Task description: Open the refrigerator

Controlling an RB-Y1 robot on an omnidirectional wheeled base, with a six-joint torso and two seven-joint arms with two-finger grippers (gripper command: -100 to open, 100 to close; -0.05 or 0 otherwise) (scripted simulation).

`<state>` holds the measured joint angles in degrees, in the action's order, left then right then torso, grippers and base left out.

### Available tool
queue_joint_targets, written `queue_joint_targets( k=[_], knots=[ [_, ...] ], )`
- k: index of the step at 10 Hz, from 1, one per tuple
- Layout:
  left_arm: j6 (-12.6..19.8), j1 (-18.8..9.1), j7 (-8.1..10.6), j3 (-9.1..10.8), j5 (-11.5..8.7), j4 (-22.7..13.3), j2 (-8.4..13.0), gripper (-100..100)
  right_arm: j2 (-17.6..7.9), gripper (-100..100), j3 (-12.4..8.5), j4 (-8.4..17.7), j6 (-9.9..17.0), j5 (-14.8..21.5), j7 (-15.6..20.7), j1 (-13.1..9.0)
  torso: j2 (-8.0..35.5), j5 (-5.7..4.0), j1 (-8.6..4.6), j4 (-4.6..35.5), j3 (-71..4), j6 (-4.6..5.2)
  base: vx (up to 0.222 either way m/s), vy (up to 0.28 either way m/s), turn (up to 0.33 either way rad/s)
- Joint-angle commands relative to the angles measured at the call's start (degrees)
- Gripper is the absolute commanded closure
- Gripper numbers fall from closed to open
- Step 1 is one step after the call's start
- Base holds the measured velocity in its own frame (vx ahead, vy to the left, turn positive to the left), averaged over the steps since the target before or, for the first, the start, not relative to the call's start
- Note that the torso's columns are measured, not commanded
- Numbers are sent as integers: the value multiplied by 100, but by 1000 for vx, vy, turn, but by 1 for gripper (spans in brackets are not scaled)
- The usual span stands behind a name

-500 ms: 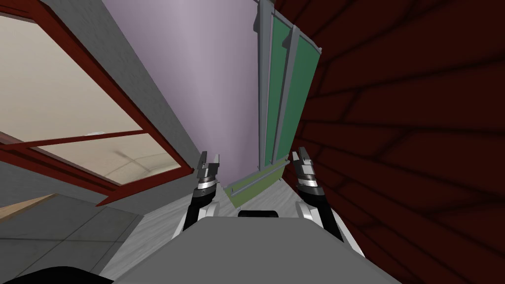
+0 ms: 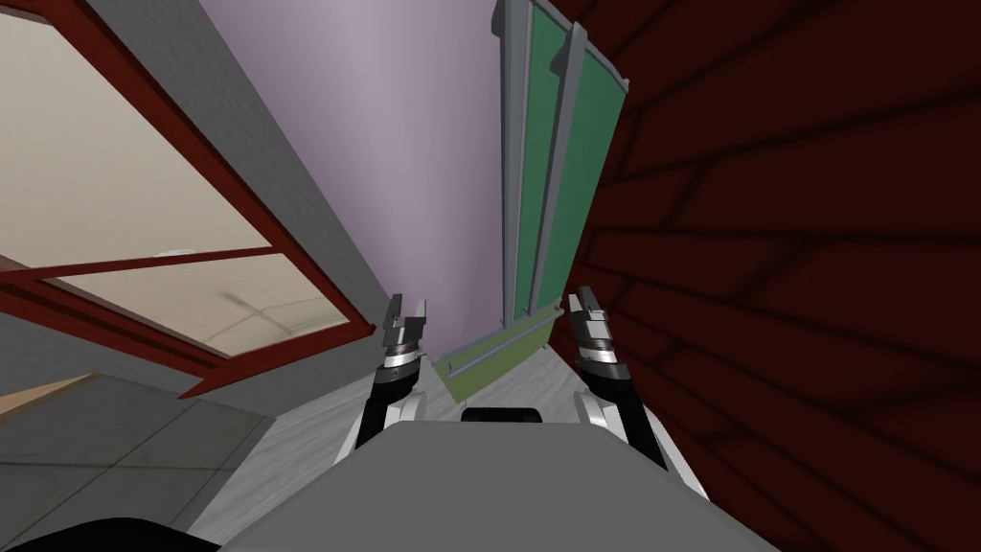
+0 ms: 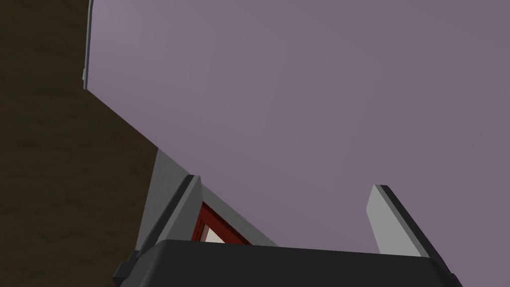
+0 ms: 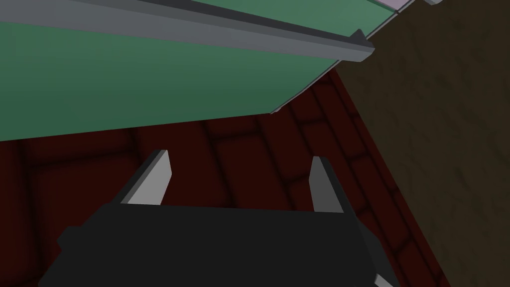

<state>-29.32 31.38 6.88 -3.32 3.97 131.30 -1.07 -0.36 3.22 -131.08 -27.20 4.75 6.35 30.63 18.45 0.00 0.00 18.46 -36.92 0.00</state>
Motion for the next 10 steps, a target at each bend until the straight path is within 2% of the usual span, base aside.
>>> queue_joint_targets(
  k=[1,4,5,7,9,10],
  knots=[
    [0,0,0,0,0,0,0,0,0,0,0,0,0,0,0,0,424,0,0,423,-844,0,0,0,0],
    [0,0,0,0,0,0,0,0,0,0,0,0,0,0,0,0,1693,0,0,1692,-3381,0,0,0,0],
    [0,0,0,0,0,0,0,0,-171,-100,14,98,-67,-89,-190,-52,2116,0,0,2114,-4227,0,2,2,60],
    [1,0,0,0,0,-2,0,0,-334,-100,35,246,-167,-221,-472,-129,2364,0,0,2360,-4733,0,-7,1,82],
    [1,0,0,0,0,-2,0,0,-480,-100,63,453,-304,-404,-808,-236,2382,0,1,2381,-4764,0,-9,1,96],
    [1,0,0,0,0,-3,0,0,-480,-100,63,453,-304,-404,-863,-236,2383,0,1,2382,-4765,0,-4,0,29]
  ],
)
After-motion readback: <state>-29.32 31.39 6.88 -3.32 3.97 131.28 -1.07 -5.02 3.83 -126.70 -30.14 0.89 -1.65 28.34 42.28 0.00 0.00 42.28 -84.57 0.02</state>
